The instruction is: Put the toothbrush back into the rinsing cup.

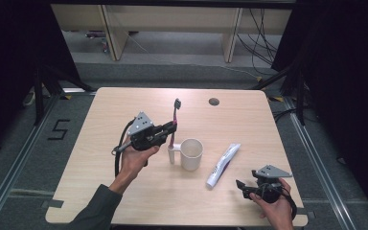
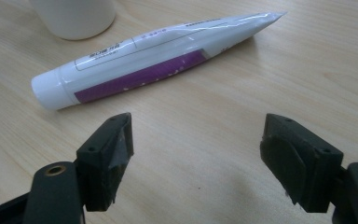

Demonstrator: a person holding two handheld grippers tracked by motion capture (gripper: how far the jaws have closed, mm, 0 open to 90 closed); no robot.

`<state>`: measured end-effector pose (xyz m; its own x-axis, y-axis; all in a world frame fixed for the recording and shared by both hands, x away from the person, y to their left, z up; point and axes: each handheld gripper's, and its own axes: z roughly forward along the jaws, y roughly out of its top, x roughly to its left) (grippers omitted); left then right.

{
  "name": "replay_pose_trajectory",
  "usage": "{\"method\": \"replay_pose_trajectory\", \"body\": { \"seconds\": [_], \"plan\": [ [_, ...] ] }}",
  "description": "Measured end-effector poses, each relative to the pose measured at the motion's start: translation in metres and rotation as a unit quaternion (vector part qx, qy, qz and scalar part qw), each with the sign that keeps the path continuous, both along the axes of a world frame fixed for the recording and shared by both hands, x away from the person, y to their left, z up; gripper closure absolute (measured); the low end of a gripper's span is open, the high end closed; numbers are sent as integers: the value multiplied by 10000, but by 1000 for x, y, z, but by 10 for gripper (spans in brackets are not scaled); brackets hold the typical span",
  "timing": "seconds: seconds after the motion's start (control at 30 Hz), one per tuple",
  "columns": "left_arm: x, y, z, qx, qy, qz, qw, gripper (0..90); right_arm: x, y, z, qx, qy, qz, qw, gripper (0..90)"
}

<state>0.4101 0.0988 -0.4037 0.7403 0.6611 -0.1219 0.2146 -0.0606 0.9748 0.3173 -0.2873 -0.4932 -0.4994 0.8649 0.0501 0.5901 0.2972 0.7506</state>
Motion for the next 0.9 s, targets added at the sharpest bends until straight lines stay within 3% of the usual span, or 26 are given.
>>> {"method": "replay_pose_trajectory", "body": {
  "seconds": [0.4,0.47,0.53,0.8,0.9],
  "plan": [
    [1,0,-17,69,93,21,9999,822,0,0,0,-4,-8,2,10000,263],
    [0,1,-20,94,113,21,9999,821,0,0,-1,-47,-95,43,9999,263],
    [0,1,-24,122,116,21,9999,821,0,0,0,-6,-6,2,10000,263],
    [-2,4,-34,165,196,0,9997,819,0,0,-1,-49,-93,45,9999,262],
    [-2,5,-37,204,216,-15,9996,819,0,0,0,-5,-4,-2,10000,263]
  ]
}}
